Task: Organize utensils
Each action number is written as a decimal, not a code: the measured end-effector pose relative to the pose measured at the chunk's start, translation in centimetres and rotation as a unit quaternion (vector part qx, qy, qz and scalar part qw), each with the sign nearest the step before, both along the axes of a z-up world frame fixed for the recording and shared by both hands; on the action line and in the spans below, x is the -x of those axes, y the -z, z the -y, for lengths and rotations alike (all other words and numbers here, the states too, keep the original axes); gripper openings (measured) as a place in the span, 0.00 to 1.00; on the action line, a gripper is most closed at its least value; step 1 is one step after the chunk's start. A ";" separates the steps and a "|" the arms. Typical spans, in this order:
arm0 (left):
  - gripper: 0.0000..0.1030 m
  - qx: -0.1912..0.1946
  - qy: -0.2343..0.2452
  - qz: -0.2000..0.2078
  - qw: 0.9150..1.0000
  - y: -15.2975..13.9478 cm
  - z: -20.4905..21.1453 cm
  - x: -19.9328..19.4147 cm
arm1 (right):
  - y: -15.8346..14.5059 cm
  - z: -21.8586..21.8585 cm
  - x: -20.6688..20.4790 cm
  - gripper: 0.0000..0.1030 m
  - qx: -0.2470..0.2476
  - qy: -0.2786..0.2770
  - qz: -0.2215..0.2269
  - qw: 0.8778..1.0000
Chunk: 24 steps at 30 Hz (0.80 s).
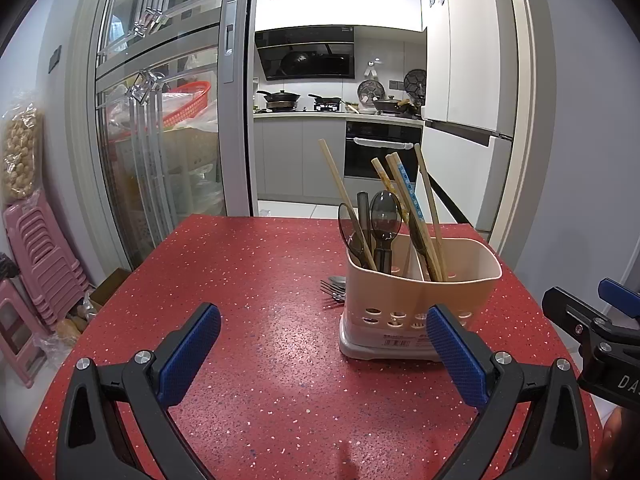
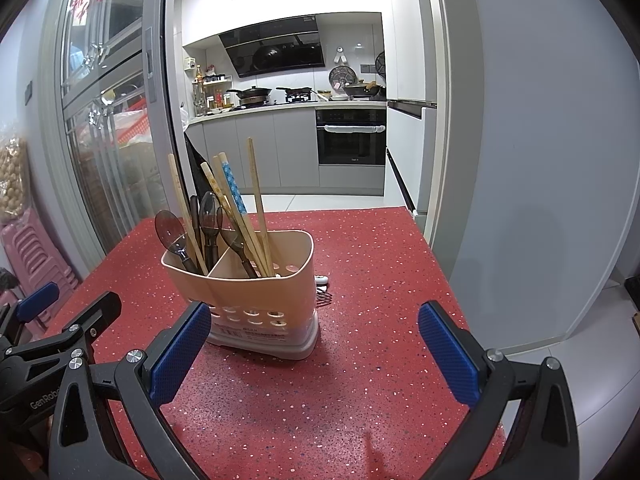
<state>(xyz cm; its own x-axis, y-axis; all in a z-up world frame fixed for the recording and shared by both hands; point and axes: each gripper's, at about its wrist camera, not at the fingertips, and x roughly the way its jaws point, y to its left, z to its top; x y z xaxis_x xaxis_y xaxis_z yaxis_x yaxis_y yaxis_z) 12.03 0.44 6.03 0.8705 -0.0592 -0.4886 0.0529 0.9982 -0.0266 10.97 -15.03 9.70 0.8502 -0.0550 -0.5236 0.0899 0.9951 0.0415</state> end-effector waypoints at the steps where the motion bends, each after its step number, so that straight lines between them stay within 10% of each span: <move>1: 1.00 -0.001 0.000 0.000 1.000 0.0 0.0 0.0 | 0.0 0.0 0.0 1.00 0.000 0.000 0.000 1.000; 24: 1.00 -0.001 -0.002 -0.002 1.000 0.0 0.1 -0.1 | -0.1 0.0 0.0 1.00 -0.001 -0.001 0.001 1.000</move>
<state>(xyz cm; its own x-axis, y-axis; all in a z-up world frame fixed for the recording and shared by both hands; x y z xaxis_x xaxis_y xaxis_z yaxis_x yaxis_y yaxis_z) 12.08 0.37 5.99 0.8692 -0.0549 -0.4915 0.0486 0.9985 -0.0256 10.93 -15.00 9.79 0.8513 -0.0515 -0.5222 0.0873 0.9952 0.0442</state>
